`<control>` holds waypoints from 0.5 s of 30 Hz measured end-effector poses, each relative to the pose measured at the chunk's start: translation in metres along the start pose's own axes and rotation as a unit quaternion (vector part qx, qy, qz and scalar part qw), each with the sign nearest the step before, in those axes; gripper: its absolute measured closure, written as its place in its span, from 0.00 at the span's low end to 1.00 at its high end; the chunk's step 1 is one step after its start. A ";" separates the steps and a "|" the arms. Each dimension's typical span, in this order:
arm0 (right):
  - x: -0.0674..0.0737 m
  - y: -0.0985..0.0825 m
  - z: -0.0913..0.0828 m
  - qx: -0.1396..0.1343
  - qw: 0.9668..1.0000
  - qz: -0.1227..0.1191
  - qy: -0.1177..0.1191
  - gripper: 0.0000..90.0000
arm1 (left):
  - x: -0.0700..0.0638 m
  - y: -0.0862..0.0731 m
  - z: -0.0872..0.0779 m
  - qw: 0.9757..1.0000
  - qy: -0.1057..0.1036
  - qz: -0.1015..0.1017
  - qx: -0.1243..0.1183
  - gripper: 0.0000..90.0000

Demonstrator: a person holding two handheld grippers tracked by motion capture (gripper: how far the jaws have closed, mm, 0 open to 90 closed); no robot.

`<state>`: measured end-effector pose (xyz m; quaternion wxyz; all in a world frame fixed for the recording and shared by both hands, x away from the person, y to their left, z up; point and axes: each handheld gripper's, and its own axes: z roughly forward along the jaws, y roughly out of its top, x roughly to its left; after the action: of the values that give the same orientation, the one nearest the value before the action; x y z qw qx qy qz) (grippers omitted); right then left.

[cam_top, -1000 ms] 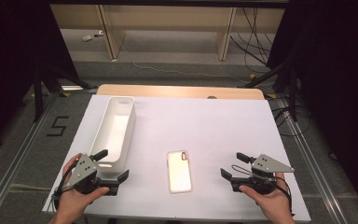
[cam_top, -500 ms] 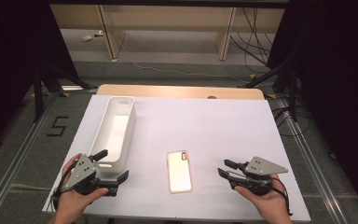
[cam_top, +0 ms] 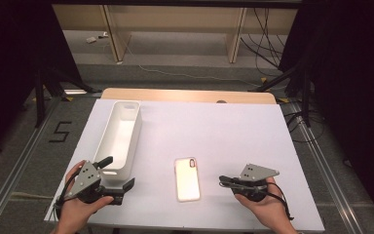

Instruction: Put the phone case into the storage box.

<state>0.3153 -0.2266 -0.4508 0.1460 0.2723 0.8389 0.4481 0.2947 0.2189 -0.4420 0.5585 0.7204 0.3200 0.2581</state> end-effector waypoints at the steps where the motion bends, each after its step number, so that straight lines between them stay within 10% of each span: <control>1: 0.001 0.000 0.003 0.007 1.000 0.002 0.002 1.00 | 0.000 0.000 0.000 1.000 0.000 0.001 0.000 0.00; 15: 0.012 0.004 0.036 0.067 0.996 -0.008 0.050 1.00 | 0.000 0.000 0.000 1.000 -0.001 0.001 0.000 0.00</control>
<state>0.3246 -0.1933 -0.4678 0.0887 0.2522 0.8753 0.4030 0.2946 0.2189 -0.4419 0.5587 0.7209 0.3188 0.2581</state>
